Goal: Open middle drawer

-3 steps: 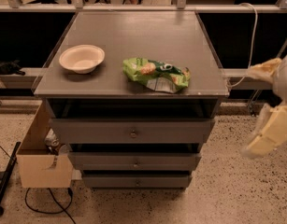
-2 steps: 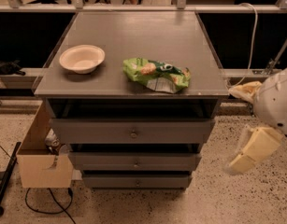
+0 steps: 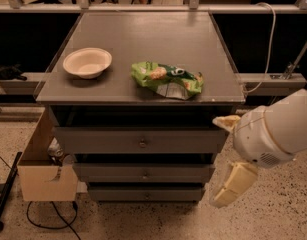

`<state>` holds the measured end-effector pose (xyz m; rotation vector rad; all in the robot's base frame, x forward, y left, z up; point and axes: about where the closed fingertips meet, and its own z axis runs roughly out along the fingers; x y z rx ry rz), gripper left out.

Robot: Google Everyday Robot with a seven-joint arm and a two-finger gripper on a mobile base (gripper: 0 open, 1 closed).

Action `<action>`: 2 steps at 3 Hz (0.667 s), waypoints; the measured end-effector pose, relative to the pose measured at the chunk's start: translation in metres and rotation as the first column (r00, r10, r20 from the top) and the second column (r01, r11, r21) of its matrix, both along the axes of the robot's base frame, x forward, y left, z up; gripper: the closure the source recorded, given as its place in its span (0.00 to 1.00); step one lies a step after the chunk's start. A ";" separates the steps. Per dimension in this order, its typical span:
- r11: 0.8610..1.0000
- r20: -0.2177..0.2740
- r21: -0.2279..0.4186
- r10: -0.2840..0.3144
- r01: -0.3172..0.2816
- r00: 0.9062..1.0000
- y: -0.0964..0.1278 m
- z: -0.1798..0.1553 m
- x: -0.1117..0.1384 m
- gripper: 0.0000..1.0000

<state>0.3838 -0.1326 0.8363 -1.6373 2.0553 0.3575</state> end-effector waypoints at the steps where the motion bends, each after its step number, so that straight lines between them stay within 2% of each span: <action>1: 1.000 -0.004 0.005 0.019 -0.019 1.000 0.012 -0.026 -0.008 0.00; 2: 1.000 0.005 -0.021 0.004 -0.004 1.000 0.010 -0.041 -0.009 0.00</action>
Offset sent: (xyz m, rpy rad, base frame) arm -0.0094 0.0055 -0.0605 -0.0557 -0.0137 -0.0199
